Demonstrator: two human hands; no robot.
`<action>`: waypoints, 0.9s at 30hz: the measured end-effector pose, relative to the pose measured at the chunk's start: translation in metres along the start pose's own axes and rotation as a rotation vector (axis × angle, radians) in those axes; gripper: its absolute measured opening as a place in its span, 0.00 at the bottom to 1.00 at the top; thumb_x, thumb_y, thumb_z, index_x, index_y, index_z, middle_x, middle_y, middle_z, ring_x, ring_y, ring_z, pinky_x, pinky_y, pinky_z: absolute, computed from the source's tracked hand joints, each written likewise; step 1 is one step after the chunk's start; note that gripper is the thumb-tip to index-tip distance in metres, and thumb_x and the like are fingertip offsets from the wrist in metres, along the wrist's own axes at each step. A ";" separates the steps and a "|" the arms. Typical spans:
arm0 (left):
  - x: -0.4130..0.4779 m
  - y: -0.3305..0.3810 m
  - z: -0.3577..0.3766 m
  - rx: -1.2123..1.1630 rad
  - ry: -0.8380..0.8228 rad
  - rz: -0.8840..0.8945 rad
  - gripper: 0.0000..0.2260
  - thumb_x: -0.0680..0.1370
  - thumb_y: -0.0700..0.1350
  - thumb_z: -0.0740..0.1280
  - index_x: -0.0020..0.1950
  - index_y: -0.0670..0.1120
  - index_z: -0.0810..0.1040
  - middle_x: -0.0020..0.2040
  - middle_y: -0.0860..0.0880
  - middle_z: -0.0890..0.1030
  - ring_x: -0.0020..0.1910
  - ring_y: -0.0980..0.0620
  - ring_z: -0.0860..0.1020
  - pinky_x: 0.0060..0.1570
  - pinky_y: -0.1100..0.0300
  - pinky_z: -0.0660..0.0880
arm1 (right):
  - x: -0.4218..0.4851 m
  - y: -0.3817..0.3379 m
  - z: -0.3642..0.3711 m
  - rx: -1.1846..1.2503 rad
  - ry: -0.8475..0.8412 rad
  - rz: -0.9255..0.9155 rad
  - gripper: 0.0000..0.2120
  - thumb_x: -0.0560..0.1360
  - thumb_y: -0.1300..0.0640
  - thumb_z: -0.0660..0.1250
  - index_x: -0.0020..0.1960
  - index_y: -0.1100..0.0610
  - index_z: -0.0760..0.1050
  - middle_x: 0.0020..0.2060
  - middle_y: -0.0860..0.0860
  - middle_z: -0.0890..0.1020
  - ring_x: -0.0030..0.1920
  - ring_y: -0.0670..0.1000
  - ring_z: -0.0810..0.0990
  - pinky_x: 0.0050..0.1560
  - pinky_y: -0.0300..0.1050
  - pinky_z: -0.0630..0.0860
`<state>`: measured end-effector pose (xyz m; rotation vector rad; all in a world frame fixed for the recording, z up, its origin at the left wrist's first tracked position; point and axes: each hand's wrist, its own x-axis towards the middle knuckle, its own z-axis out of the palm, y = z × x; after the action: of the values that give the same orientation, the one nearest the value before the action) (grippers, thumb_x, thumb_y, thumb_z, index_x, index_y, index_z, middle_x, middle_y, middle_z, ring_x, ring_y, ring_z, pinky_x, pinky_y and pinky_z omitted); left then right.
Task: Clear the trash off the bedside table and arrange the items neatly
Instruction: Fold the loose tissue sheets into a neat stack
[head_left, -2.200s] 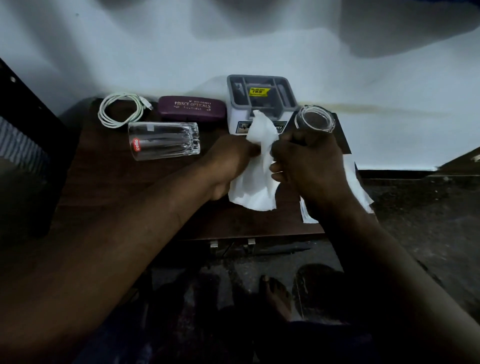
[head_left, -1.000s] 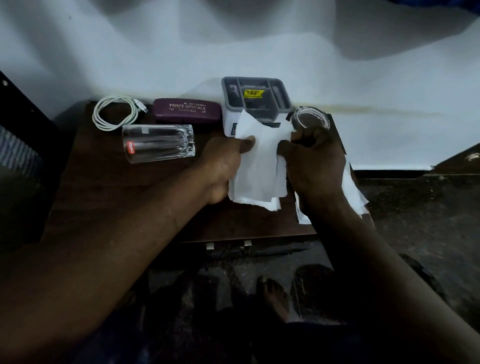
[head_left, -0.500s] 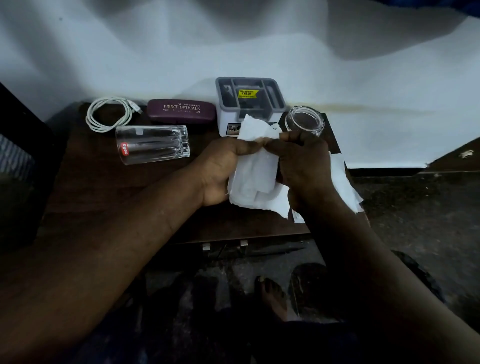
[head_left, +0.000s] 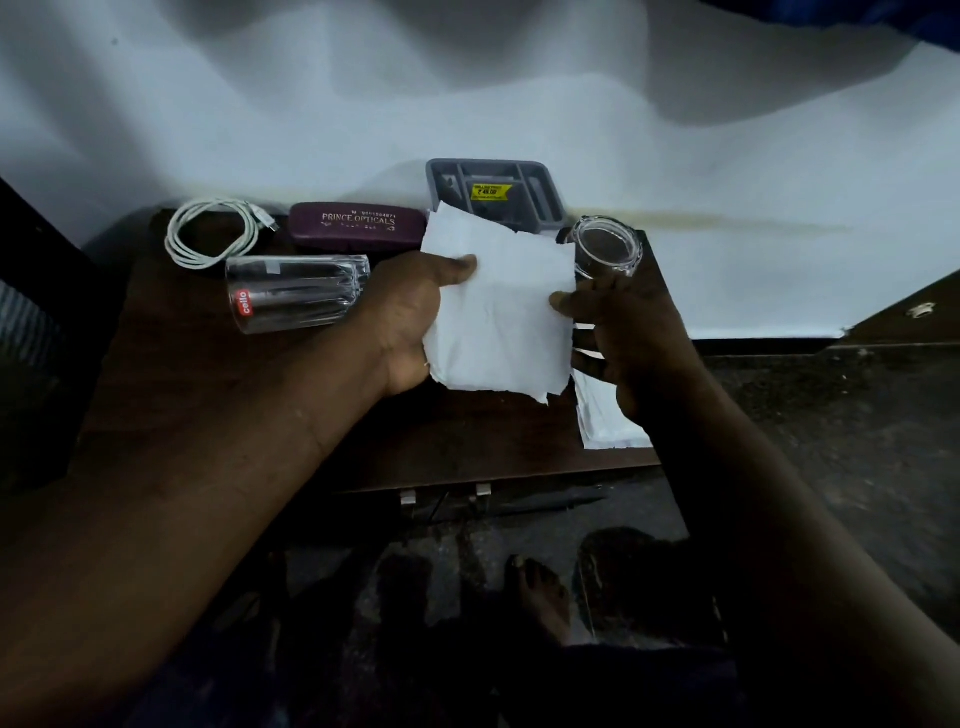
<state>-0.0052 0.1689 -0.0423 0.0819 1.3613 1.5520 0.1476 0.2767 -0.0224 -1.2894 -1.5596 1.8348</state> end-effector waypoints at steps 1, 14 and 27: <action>0.000 0.000 0.000 0.001 -0.003 0.003 0.11 0.79 0.43 0.70 0.60 0.43 0.84 0.52 0.44 0.88 0.50 0.41 0.87 0.49 0.42 0.83 | 0.000 0.001 0.001 -0.002 -0.012 0.010 0.10 0.77 0.66 0.70 0.41 0.55 0.75 0.45 0.59 0.77 0.45 0.58 0.76 0.40 0.45 0.74; 0.002 0.011 -0.007 -0.016 -0.159 -0.029 0.16 0.77 0.44 0.71 0.64 0.44 0.83 0.58 0.44 0.86 0.56 0.42 0.85 0.52 0.46 0.83 | 0.000 0.014 0.020 0.420 -0.339 0.200 0.20 0.82 0.61 0.65 0.74 0.63 0.73 0.69 0.62 0.79 0.70 0.64 0.78 0.73 0.68 0.72; 0.014 -0.004 -0.005 0.214 -0.068 0.105 0.19 0.64 0.42 0.80 0.55 0.45 0.86 0.50 0.47 0.88 0.47 0.46 0.87 0.43 0.51 0.83 | 0.005 0.017 0.018 -0.228 0.205 -0.131 0.18 0.70 0.58 0.80 0.58 0.56 0.83 0.52 0.51 0.87 0.55 0.55 0.85 0.61 0.56 0.82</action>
<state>-0.0120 0.1742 -0.0546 0.3398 1.4849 1.4703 0.1343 0.2662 -0.0413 -1.3885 -1.7310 1.4295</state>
